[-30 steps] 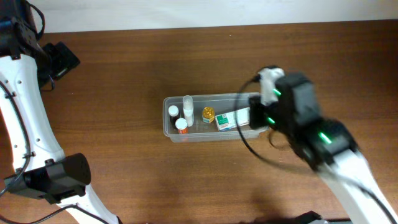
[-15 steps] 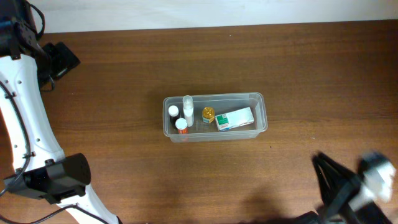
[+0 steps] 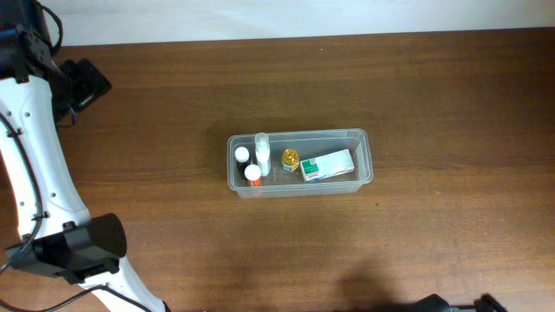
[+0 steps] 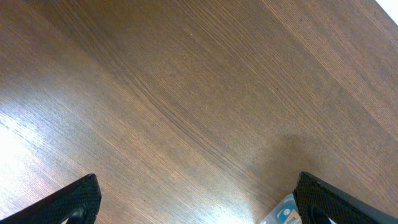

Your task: Pack container

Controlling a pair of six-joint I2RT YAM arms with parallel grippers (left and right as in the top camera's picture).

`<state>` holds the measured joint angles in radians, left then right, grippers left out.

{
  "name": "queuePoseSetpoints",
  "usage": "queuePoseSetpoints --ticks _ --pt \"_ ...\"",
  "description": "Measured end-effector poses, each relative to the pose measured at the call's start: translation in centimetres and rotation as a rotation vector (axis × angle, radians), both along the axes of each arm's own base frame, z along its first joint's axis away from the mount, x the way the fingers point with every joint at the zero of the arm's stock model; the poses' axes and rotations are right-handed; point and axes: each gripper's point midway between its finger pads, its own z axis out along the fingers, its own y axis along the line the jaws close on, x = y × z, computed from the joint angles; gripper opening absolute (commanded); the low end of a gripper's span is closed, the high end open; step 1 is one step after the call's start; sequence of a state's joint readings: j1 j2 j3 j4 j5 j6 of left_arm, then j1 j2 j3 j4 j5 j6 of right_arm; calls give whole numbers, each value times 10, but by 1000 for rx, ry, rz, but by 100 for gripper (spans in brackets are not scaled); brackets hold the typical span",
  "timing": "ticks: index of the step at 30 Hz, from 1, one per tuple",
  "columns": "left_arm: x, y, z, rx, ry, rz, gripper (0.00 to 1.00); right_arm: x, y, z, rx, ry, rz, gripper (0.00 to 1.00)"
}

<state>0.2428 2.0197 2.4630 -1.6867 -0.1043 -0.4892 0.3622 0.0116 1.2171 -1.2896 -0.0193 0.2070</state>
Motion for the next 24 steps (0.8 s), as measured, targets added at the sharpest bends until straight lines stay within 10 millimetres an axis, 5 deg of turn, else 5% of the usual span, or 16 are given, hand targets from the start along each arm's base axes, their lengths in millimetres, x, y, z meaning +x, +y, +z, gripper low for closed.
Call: queuePoseSetpoints --ticks 8,9,12,13,19,24 --pt "0 0 0 0 0 0 100 2 0 -1 25 6 -5 6" --pt "0 0 0 0 0 0 100 4 1 0 31 2 -5 14" --pt "0 0 0 0 0 0 100 22 8 5 78 -16 -5 86" --pt "0 0 0 -1 1 0 100 31 12 5 93 -21 -4 96" --pt "0 0 0 -1 0 0 100 89 38 -23 159 18 14 98" --pt "0 0 0 -1 1 0 100 147 62 -87 173 78 20 98"
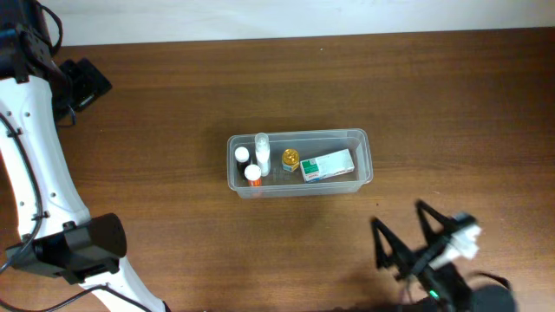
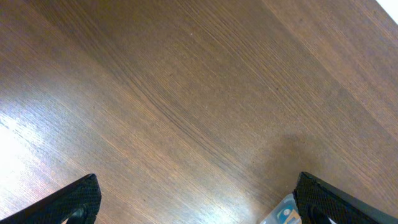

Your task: Pack container

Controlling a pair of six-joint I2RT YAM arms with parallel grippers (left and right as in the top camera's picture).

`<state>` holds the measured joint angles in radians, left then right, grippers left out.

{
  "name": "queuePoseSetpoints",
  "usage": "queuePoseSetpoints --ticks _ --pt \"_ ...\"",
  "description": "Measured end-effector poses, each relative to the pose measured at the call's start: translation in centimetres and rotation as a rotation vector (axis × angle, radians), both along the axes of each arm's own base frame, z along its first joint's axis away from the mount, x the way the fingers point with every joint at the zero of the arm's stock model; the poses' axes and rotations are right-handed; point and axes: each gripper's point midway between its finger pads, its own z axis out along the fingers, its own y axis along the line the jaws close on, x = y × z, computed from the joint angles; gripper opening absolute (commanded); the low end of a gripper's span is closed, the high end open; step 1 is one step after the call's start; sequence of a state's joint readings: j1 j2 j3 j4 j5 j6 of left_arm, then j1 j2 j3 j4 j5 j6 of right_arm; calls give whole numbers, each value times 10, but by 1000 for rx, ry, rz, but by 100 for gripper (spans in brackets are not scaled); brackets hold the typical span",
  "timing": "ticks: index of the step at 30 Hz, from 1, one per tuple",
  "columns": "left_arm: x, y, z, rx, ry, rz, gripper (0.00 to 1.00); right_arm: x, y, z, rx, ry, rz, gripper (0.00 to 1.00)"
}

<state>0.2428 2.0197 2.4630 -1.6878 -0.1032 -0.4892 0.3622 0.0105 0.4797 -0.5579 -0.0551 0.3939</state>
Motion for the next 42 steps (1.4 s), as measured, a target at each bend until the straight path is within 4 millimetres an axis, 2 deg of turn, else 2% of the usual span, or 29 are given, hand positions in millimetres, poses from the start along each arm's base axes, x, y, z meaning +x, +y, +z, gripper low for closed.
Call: queuePoseSetpoints --ticks 2,3,6,10,14,24,28,32,42 --pt "0 0 0 0 0 0 100 14 5 -24 -2 16 0 98" --pt "0 0 0 1 -1 0 100 24 10 -49 -10 48 2 98" --pt "0 0 0 1 -1 0 100 35 15 -69 3 34 5 98" --pt "0 0 0 1 0 0 100 42 19 -75 19 -2 14 98" --pt "0 0 0 1 -1 0 100 46 21 -68 42 -70 18 98" --pt "0 0 0 1 -1 0 100 50 22 -88 17 -61 19 98" --pt "0 0 0 1 0 0 100 50 22 -94 -37 -64 23 98" --pt "0 0 0 1 0 0 100 50 21 -99 -163 -97 28 98" --pt "0 0 0 1 -1 0 100 54 12 -101 -254 -119 -24 98"
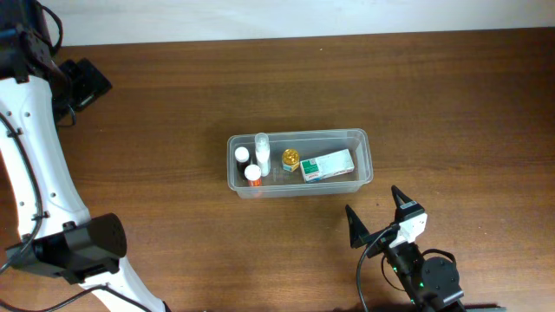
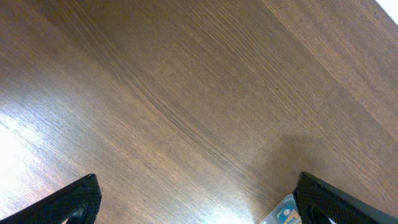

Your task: Pack container

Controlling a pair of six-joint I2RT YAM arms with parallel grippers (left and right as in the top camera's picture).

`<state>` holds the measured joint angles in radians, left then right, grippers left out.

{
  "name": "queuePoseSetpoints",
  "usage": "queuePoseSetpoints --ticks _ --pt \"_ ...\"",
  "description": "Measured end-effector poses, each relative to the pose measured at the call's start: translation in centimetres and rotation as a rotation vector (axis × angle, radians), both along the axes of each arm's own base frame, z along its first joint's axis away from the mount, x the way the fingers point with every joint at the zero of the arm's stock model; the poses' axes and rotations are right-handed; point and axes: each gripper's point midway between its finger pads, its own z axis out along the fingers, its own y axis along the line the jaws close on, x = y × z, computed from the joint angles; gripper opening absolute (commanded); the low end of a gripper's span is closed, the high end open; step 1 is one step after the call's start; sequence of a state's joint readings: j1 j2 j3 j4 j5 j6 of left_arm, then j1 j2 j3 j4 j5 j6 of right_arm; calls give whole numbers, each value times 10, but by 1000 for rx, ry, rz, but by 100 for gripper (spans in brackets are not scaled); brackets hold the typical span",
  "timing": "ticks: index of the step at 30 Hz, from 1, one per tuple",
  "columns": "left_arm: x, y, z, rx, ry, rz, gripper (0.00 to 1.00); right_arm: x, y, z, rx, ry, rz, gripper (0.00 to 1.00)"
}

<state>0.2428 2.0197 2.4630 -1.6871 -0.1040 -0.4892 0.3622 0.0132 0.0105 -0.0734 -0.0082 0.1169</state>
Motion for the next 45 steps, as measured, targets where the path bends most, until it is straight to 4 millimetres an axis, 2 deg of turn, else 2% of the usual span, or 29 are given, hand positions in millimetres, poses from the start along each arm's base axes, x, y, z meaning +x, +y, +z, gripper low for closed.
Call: queuePoseSetpoints --ticks 21,23,30,33,38,45 --pt "0 0 0 0 0 0 100 1 -3 0 -15 -6 -13 98" --pt "0 0 0 0 0 0 100 4 -11 0 -15 -5 -46 98" --pt "0 0 0 0 0 0 100 16 -93 0 -16 -3 -387 98" --pt "0 0 0 0 0 0 100 15 -112 0 -16 -2 -465 98" --pt "0 0 0 0 0 0 100 15 -112 0 -16 -2 -465 98" --pt "0 0 0 0 0 0 100 16 -87 0 -16 -3 -365 98"
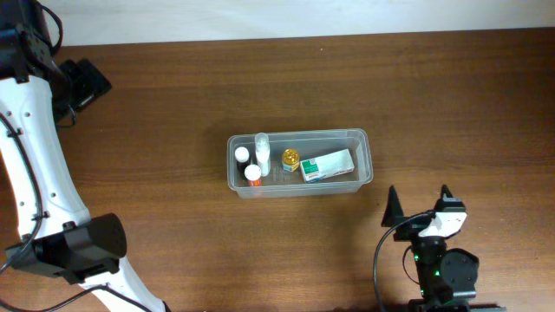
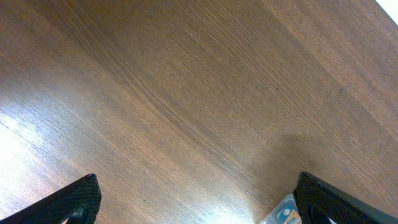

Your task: Pack container

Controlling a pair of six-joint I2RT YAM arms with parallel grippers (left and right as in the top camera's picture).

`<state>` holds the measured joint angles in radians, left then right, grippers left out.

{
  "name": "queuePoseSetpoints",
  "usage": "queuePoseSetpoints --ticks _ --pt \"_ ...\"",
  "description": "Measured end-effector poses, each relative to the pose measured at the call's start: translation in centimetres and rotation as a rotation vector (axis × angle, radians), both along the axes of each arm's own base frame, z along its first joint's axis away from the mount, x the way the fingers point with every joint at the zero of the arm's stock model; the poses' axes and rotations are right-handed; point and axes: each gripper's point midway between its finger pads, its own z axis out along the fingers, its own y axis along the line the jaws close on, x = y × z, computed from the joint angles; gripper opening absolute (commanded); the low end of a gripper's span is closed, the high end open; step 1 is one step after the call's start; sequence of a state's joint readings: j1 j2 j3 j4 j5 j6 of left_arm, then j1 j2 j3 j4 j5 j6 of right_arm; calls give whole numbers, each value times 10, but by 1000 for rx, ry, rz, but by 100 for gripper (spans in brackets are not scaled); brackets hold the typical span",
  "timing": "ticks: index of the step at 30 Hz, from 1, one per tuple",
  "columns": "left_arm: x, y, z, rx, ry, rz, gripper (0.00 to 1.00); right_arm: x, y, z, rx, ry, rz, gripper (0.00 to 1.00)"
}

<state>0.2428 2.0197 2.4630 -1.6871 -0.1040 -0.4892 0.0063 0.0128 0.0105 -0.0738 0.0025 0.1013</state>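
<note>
A clear plastic container [image 1: 364, 147] sits mid-table. Inside it are two white-capped bottles [image 1: 242, 154], a tall white tube [image 1: 262, 146], a yellow-capped jar [image 1: 290, 159] and a green-and-white box [image 1: 328, 165]. My right gripper [image 1: 418, 201] stands open in front of the container's right end, apart from it, nothing between its fingers. In the left wrist view my left gripper [image 2: 198, 180] is open wide over bare wood, with a corner of the container [image 2: 283, 213] just beside its right finger.
The white left arm [image 1: 35, 165] runs along the table's left side, its black wrist [image 1: 82, 82] at the far left corner. Brown wooden tabletop [image 1: 434, 95] surrounds the container; a pale wall edge lies along the back.
My right gripper has shifted right, from just below the container's right front corner to further right of it, and has turned. The left arm and the container's contents look unchanged.
At first the right arm barely showed at the bottom edge. Then its open gripper appeared at the lower right, later stood nearer the container's front right corner, and now sits further right. The left gripper stayed open over the wood throughout.
</note>
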Motion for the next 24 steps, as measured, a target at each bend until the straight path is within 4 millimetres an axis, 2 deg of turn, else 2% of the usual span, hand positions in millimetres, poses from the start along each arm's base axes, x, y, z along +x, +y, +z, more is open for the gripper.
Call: queuePoseSetpoints --ticks 5,18,21,24 --pt "0 0 0 0 0 0 100 0 12 0 0 0 50 98" --pt "-1 -1 3 2 -7 -2 100 0 13 0 0 0 52 98" --pt "-6 -9 17 11 -44 -18 100 0 13 0 0 0 52 98" --pt "-16 -27 45 26 -117 -58 100 0 13 0 0 0 52 98"
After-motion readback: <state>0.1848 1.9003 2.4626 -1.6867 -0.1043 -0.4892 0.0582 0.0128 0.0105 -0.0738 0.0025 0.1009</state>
